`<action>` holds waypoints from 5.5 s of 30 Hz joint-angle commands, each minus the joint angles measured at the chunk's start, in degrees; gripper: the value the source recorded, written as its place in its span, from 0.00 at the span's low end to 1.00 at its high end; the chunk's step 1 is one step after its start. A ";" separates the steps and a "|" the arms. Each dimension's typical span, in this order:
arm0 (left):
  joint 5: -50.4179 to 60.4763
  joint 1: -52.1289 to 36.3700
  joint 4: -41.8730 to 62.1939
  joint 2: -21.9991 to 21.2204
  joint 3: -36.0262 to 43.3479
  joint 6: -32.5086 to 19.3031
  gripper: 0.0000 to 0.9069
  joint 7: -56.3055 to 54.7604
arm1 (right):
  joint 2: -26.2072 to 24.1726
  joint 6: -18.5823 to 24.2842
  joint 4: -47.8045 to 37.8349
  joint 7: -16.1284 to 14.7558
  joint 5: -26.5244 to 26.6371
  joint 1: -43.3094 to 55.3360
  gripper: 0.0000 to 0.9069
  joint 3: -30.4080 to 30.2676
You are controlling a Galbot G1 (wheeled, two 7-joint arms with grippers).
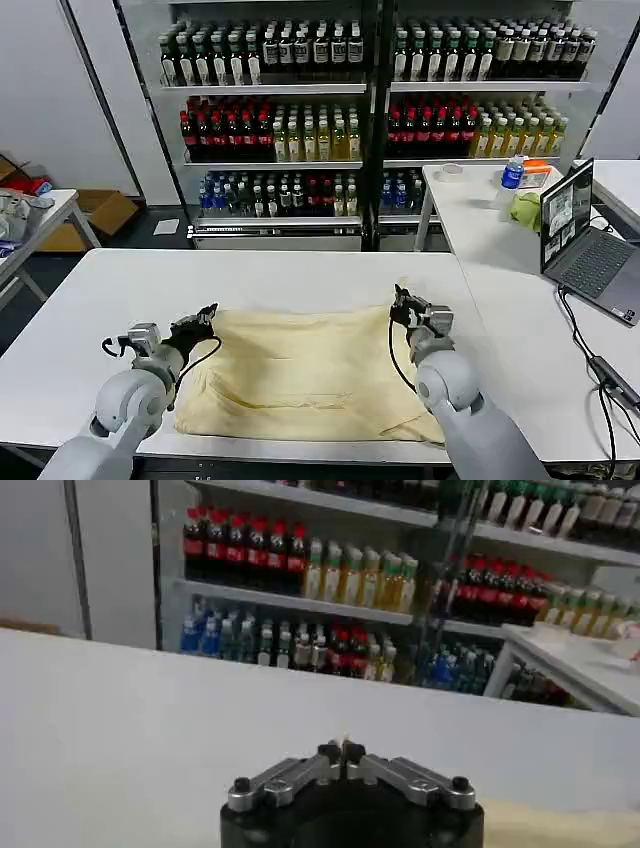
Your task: Fold and organize the clothes.
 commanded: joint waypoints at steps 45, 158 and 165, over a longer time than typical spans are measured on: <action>11.69 23.21 -11.77 -5.03 -9.75 -0.78 1.00 0.36 | 0.94 -3.24 19.42 1.24 -8.24 -32.66 1.00 10.14; 16.53 10.88 -13.49 -15.51 10.26 2.43 0.01 -6.35 | -2.79 -1.90 19.53 2.05 -7.62 -26.84 1.00 7.68; 17.29 9.92 -10.68 -15.65 11.04 3.10 1.00 -4.65 | -2.73 -1.91 19.04 2.00 -7.60 -26.38 1.00 7.59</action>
